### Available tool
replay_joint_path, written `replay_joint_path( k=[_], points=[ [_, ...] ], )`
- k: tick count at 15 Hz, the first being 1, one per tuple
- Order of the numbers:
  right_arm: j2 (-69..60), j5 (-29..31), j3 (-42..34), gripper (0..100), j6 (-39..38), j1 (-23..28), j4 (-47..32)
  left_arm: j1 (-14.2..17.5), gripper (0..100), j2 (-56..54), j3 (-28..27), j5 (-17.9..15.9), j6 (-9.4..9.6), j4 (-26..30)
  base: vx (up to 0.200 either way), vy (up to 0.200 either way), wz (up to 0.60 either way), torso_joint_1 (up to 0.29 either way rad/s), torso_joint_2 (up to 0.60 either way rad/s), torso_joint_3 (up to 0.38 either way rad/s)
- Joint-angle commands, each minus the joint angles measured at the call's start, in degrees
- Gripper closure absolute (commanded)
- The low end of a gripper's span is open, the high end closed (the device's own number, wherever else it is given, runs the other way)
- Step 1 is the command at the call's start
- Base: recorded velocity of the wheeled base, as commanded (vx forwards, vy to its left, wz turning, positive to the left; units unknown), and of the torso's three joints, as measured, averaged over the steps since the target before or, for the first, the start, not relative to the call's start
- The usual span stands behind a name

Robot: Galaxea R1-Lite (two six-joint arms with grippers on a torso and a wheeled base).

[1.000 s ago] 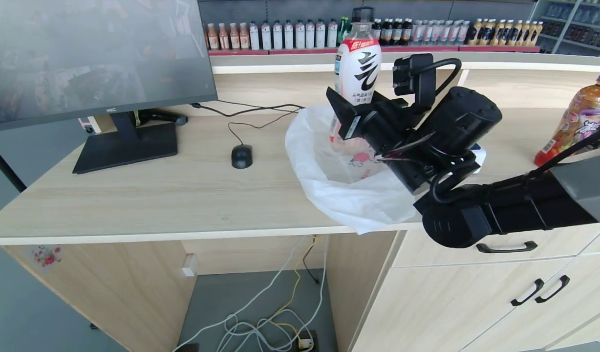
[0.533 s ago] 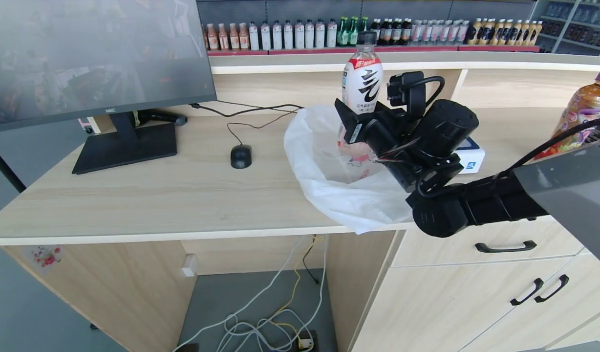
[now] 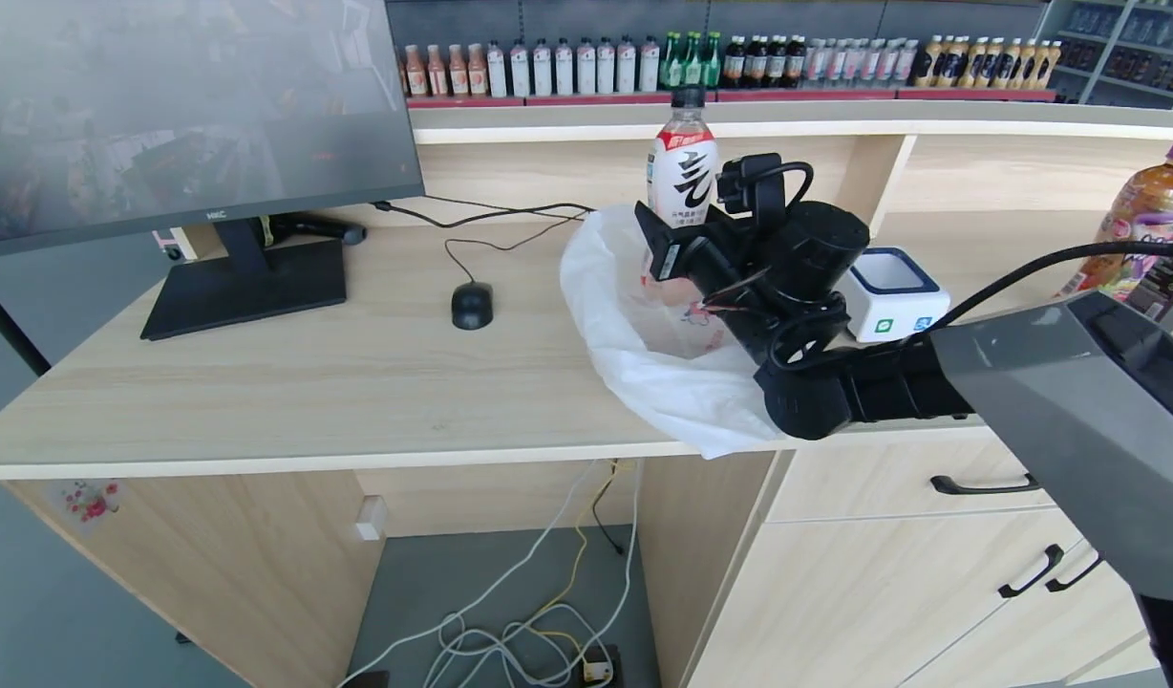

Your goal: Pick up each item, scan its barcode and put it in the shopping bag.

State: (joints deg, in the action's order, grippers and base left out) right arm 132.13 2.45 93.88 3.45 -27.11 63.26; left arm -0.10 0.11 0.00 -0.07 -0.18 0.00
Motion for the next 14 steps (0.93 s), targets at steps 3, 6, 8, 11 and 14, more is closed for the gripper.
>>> replay_joint_path(
  k=[3,6,8,11,14],
  points=[
    [2.69,0.01,1.48,100,-0.02,0.13,-0.06,0.01,0,-0.02,0.00,-0.01,0.01,0.00,0.000,0.000,0.00,0.000,0.00,0.000],
    [3.31,-0.17,1.57,100,-0.02,0.13,-0.06,0.01,0,-0.02,0.00,-0.01,0.01,0.00,0.000,0.000,0.00,0.000,0.00,0.000],
    [3.31,-0.17,1.22,100,-0.02,0.13,-0.06,0.01,0,-0.02,0.00,-0.01,0.01,0.00,0.000,0.000,0.00,0.000,0.00,0.000],
    [3.66,-0.17,0.60,100,-0.02,0.13,-0.15,0.01,0,-0.02,0.00,-0.01,-0.08,0.00,0.000,0.000,0.00,0.000,0.00,0.000],
    [4.18,-0.17,0.43,100,-0.02,0.13,-0.24,0.01,0,-0.02,0.00,-0.01,-0.08,0.00,0.000,0.000,0.00,0.000,0.00,0.000]
  ],
)
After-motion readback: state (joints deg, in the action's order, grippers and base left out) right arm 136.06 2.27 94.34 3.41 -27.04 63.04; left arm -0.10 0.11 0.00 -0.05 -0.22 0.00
